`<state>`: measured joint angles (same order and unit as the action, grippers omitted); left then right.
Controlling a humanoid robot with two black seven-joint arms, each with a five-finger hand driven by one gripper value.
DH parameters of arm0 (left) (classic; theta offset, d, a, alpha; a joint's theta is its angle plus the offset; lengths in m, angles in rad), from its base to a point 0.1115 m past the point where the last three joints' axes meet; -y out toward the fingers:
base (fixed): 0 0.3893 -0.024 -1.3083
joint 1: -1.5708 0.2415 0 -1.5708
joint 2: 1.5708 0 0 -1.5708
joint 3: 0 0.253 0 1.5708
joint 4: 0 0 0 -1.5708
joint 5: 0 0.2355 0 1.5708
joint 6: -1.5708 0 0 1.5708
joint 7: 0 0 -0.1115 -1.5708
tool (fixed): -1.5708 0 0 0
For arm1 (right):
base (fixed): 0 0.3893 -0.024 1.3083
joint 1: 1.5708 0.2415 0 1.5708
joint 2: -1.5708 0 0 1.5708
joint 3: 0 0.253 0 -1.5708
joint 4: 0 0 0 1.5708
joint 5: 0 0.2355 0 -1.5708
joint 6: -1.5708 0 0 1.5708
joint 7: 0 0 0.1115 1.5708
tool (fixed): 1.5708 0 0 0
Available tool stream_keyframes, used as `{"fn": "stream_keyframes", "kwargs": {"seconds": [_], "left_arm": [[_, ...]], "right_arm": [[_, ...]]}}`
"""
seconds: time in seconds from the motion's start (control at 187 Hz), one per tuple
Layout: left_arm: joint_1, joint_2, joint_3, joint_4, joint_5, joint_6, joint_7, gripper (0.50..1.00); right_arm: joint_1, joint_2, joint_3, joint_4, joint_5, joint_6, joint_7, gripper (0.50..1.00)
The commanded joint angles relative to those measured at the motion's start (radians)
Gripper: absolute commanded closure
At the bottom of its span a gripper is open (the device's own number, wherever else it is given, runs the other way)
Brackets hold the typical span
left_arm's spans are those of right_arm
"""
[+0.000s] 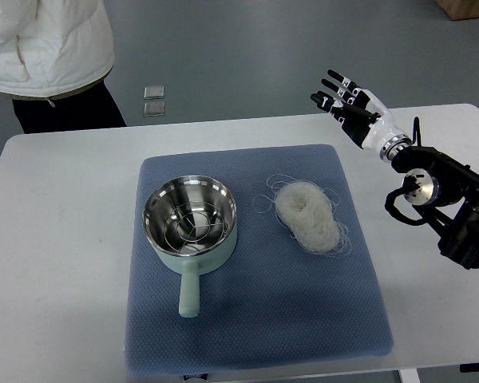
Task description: Put vermicelli into pot with right hand
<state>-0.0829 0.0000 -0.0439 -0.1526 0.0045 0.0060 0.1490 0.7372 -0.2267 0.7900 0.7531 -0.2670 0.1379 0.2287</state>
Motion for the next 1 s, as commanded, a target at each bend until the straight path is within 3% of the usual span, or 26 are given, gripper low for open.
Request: {"fn": "stream_keyframes", "kwargs": {"seconds": [0.0,0.599,0.995], "left_arm": [[0.000,0.000,-0.002,0.001,0.000,0.000,-0.003,0.500],[0.000,0.000,0.001,0.002,0.000,0.000,-0.003,0.500],[0.000,0.000,0.002,0.002,0.000,0.000,-0.005,0.500]], "right_arm": [[-0.004,0.003,0.000,0.000,0.000,-0.001,0.000,0.576],[-0.010,0.006,0.001,0.000,0.009,-0.007,0.003,0.576],[-0.002,0.000,-0.003,0.000,0.000,0.032,-0.005,0.574]]}}
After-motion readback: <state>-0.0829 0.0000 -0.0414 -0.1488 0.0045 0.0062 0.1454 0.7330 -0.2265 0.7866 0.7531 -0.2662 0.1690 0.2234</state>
